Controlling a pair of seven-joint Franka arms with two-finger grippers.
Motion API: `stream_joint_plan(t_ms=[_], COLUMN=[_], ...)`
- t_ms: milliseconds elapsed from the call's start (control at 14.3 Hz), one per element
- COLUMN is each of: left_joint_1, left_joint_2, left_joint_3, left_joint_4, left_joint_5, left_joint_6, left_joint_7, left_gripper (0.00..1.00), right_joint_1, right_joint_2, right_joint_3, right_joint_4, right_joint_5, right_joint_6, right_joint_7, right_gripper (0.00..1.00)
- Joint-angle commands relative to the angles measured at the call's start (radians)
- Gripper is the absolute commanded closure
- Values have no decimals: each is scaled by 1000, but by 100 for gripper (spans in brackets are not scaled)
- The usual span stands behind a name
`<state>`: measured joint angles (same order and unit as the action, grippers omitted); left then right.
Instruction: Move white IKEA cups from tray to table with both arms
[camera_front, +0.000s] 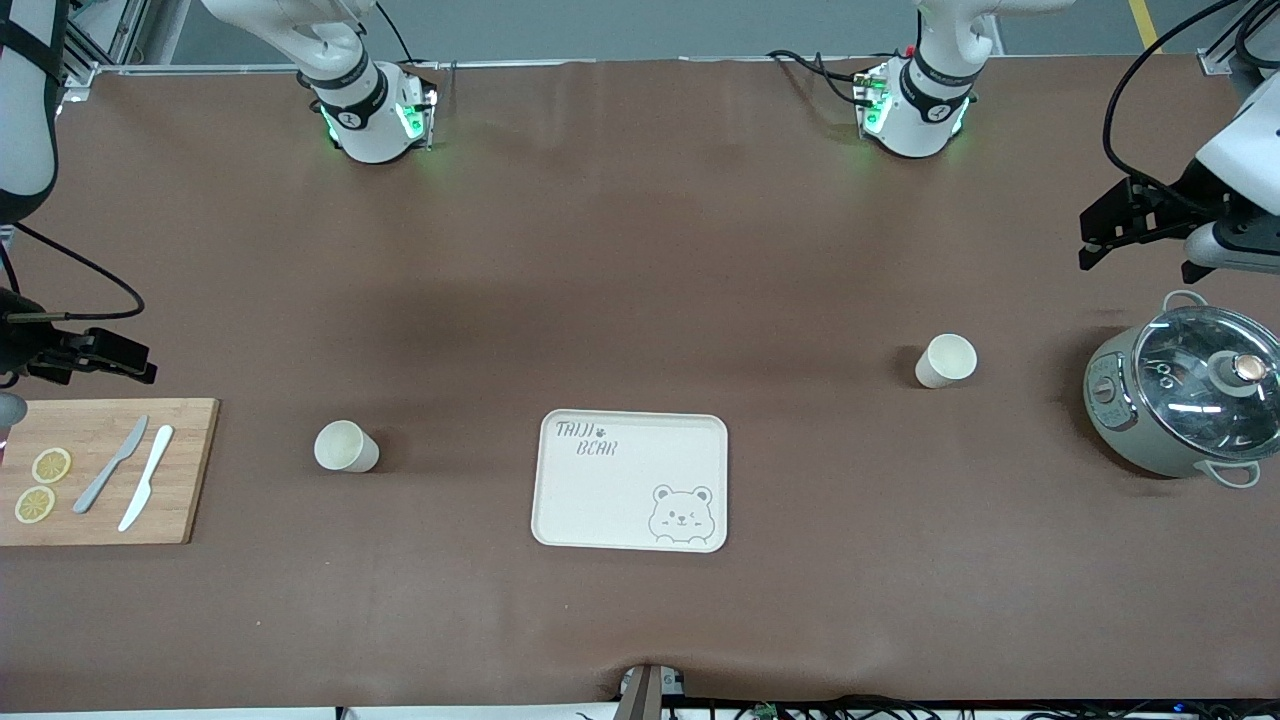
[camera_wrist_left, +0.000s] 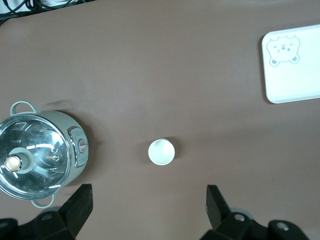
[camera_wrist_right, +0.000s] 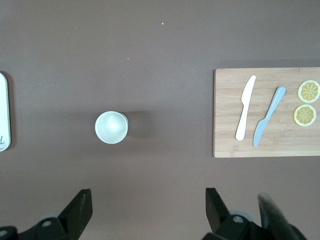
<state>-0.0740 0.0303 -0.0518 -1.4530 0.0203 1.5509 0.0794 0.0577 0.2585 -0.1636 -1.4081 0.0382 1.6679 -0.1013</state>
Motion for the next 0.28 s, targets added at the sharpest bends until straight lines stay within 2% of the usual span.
stream_joint_plan(t_ms=[0,210], left_joint_1=[-1,-1], left_joint_2=[2,2], left_joint_3=[-10,-10], left_joint_4=[0,0], left_joint_5=[21,18], left_joint_6=[-40,-45], left_joint_7=[16,13], left_gripper=[0,0], right_joint_1=[5,5], right_joint_2=[-36,-35], right_joint_3=[4,4], right_joint_4=[-40,-40], right_joint_5=[-21,-21], right_joint_6=[12,13], right_joint_7=[19,19], right_gripper=[0,0])
